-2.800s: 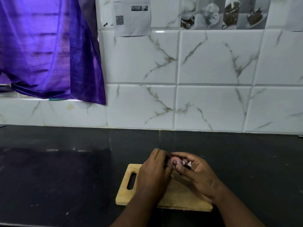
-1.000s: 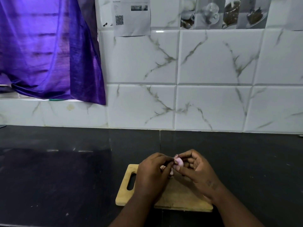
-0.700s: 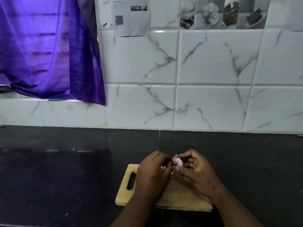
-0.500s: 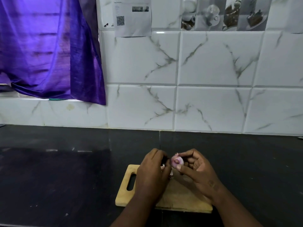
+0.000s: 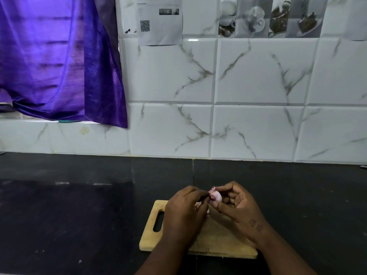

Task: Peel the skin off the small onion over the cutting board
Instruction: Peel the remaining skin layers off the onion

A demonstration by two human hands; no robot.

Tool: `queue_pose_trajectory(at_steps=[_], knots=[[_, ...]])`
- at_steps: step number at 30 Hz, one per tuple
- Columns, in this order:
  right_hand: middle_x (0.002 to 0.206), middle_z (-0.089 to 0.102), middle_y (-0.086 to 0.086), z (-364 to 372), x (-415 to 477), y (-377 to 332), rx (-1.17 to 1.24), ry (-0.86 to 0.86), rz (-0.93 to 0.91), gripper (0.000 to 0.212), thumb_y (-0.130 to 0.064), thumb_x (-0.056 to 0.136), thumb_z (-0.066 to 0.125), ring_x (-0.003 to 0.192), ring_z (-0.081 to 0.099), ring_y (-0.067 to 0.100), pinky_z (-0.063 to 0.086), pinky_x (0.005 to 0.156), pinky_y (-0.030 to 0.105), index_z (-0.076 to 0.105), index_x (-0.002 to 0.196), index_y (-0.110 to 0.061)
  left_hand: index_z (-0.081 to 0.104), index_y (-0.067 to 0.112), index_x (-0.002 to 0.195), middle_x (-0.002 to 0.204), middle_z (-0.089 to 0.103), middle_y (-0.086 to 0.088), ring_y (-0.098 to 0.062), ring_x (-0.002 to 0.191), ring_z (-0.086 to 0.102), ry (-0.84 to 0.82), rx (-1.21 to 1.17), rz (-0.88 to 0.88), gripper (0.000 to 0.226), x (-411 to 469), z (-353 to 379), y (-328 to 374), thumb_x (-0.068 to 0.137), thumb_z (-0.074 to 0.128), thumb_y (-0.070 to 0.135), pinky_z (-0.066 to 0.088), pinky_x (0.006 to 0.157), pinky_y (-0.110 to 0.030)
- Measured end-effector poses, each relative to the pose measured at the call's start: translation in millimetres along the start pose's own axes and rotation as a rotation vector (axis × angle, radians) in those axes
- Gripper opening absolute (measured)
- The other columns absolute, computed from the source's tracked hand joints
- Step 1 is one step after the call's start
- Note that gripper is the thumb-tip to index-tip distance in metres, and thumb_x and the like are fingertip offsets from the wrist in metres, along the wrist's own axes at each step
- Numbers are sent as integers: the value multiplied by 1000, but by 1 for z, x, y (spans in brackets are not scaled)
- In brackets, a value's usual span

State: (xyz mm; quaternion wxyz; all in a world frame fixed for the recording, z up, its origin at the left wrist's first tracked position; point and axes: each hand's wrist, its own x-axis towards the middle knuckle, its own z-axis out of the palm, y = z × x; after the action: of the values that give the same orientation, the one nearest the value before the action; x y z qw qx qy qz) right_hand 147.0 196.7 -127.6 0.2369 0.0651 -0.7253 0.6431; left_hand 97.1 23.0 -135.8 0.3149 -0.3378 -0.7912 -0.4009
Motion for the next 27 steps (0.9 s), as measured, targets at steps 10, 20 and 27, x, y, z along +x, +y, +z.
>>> queue_pose_trajectory(at_steps=[10, 20, 27], knots=[[108, 80, 13, 0, 1, 3, 0, -11, -18, 29, 4, 79, 82, 101, 76, 32, 63, 88, 38, 69, 104, 0, 63, 30, 91, 89, 59, 17, -3, 75, 54, 3, 81, -53, 8, 2, 3, 4, 88, 65, 38, 46, 60, -17], [109, 79, 13, -3, 3, 5, 2, 8, -21, 34, 6, 79, 82, 101, 76, 31, 63, 88, 36, 69, 109, -1, 74, 30, 103, 98, 68, 18, 1, 84, 63, 5, 9, -7, 14, 1, 1, 2, 90, 69, 31, 55, 70, -18], [108, 80, 13, -1, 1, 6, -7, 0, -31, 32, 4, 77, 84, 101, 76, 31, 63, 90, 41, 69, 105, -1, 75, 27, 95, 91, 69, 16, -1, 78, 63, 0, 4, -6, 14, 1, -1, 1, 88, 65, 34, 54, 65, -19]])
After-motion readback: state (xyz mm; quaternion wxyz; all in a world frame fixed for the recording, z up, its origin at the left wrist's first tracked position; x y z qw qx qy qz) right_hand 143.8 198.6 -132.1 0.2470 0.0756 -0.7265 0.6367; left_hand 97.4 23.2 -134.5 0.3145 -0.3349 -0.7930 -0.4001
